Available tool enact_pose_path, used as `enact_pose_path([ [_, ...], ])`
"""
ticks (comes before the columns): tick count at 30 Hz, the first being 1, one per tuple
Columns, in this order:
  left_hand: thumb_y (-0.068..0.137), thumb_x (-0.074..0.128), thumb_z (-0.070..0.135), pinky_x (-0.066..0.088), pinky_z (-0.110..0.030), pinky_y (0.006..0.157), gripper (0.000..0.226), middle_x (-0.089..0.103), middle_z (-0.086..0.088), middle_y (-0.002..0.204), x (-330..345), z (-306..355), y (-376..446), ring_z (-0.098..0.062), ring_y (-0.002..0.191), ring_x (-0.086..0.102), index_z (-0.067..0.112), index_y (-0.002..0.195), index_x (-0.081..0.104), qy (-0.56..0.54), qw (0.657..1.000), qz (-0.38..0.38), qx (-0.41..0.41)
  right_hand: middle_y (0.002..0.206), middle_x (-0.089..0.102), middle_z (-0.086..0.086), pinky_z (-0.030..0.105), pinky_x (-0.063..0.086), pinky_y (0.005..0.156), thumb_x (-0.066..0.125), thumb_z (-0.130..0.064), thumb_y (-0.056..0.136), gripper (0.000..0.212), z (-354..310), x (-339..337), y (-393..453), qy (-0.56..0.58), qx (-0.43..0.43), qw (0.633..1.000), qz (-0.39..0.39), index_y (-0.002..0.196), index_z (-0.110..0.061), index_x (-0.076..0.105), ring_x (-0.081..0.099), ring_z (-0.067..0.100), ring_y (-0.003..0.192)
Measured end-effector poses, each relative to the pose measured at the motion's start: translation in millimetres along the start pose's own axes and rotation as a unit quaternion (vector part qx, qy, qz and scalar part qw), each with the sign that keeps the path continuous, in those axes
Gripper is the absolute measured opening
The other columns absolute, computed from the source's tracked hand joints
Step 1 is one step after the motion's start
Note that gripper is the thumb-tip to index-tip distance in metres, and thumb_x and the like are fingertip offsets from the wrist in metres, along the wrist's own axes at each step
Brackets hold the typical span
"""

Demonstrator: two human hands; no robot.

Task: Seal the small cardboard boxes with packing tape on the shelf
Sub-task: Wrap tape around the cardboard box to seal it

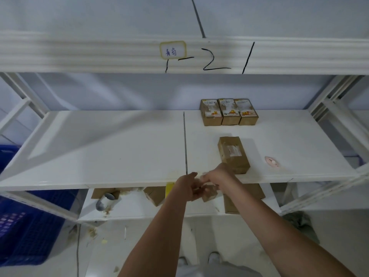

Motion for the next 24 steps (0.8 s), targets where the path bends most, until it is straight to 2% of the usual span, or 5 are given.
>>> enact_pose_path([
  [3,0.093,0.069,0.024,0.059,-0.050,0.083,0.034,0.068,-0.017,0.105,-0.2,7.7,4.9,-0.034,0.090,0.070,-0.002,0.112,0.061,0.019,1.000,0.010,0.023,0.085,0.066,0.007,0.027,0.059,0.062,0.081,-0.011,0.080,0.034,4.2,0.4,-2.0,-0.030,-0.016,0.999,0.014,0.105,-0.003,0.060,0.067,0.018,0.071],
  [6,0.094,0.068,0.015,0.058,-0.046,0.088,0.020,0.061,-0.014,0.083,0.1,8.7,8.8,-0.029,0.073,0.063,-0.002,0.094,0.059,0.040,0.998,0.021,0.037,0.079,0.063,0.006,0.026,0.056,0.055,0.080,-0.011,0.080,0.031,1.3,1.2,-4.2,-0.048,-0.021,0.998,0.018,0.100,-0.004,0.057,0.064,0.016,0.064],
  [10,0.094,0.066,0.006,0.054,-0.029,0.048,0.008,0.058,-0.010,0.063,8.2,10.0,20.8,-0.020,0.044,0.055,0.001,0.090,0.062,0.061,0.995,0.055,0.051,0.075,0.059,0.004,0.024,0.048,0.049,0.079,-0.013,0.081,0.026,-12.5,-7.8,-5.0,-0.092,-0.054,0.994,0.031,0.084,-0.008,0.054,0.061,0.014,0.061],
  [17,0.094,0.062,0.000,0.049,-0.027,0.048,0.012,0.052,-0.011,0.061,10.2,10.7,27.0,-0.019,0.046,0.042,0.001,0.083,0.058,0.032,0.996,0.072,0.049,0.071,0.066,0.006,0.022,0.048,0.045,0.077,-0.014,0.083,0.020,-9.0,-8.7,-4.3,-0.102,-0.063,0.992,0.037,0.083,-0.006,0.059,0.064,0.017,0.052],
  [24,0.093,0.066,0.003,0.057,-0.031,0.043,0.019,0.055,-0.008,0.049,12.8,22.4,15.3,-0.015,0.031,0.051,-0.002,0.077,0.058,-0.019,0.997,0.048,0.065,0.074,0.070,0.006,0.021,0.050,0.050,0.077,-0.013,0.081,0.016,-27.6,-14.4,-9.4,-0.160,-0.102,0.980,0.054,0.087,-0.005,0.065,0.070,0.017,0.063],
])
Point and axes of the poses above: each hand's wrist, its own y-axis towards the middle knuckle, its own x-axis out of the palm, z = x × y, the point moved 1 cm from there along y, towards the middle knuckle
